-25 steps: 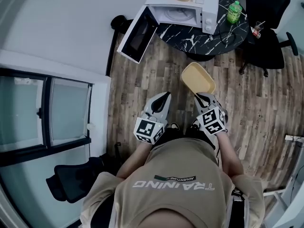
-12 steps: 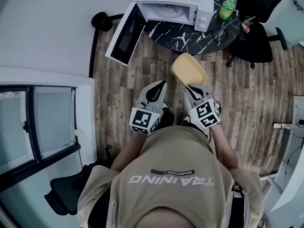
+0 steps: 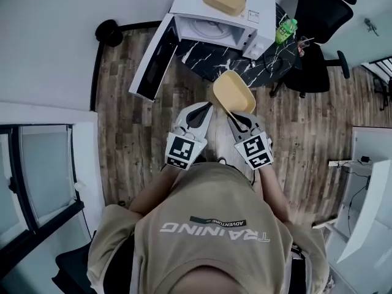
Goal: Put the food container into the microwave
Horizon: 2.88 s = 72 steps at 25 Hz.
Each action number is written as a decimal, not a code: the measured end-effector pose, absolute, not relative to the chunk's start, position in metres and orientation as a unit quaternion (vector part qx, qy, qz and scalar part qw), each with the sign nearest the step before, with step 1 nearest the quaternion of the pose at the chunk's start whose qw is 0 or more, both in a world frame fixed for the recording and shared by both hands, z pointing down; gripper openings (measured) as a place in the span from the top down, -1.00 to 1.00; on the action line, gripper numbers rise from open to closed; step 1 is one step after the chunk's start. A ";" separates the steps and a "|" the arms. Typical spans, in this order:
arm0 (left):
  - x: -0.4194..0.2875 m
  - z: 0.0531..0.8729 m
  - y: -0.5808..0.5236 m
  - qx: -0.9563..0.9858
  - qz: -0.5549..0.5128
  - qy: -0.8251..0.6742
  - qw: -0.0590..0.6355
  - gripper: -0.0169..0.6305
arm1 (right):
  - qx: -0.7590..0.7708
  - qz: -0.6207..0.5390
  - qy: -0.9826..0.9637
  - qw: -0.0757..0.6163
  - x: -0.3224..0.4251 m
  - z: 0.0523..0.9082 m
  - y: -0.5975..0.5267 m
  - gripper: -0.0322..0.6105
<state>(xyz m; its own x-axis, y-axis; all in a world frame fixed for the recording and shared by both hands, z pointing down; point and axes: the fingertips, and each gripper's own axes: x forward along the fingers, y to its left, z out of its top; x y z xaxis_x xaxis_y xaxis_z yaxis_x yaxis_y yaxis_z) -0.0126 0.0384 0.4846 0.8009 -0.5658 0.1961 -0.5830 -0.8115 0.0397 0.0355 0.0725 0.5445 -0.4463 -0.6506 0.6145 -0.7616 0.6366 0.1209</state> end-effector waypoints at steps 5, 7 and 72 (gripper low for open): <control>-0.006 0.483 0.015 0.958 0.080 -0.270 0.052 0.94 | 0.444 0.102 -0.830 0.321 0.038 0.550 0.045 0.83; -0.009 0.488 0.011 0.959 0.084 -0.262 0.060 0.94 | 0.449 0.111 -0.824 0.328 0.038 0.557 0.040 0.83; 0.005 0.518 -0.269 0.951 0.081 -0.278 0.103 0.94 | 0.374 0.121 -0.815 0.426 0.064 0.616 -0.244 0.83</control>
<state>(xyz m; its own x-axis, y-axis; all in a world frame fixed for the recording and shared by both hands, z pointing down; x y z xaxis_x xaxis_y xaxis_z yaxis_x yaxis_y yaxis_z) 0.0048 -0.2688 0.5184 0.8320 -0.5129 0.2116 -0.5464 -0.8237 0.1518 0.0635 -0.2441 0.6159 -0.3562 -0.5069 0.7850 -0.7131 0.6903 0.1222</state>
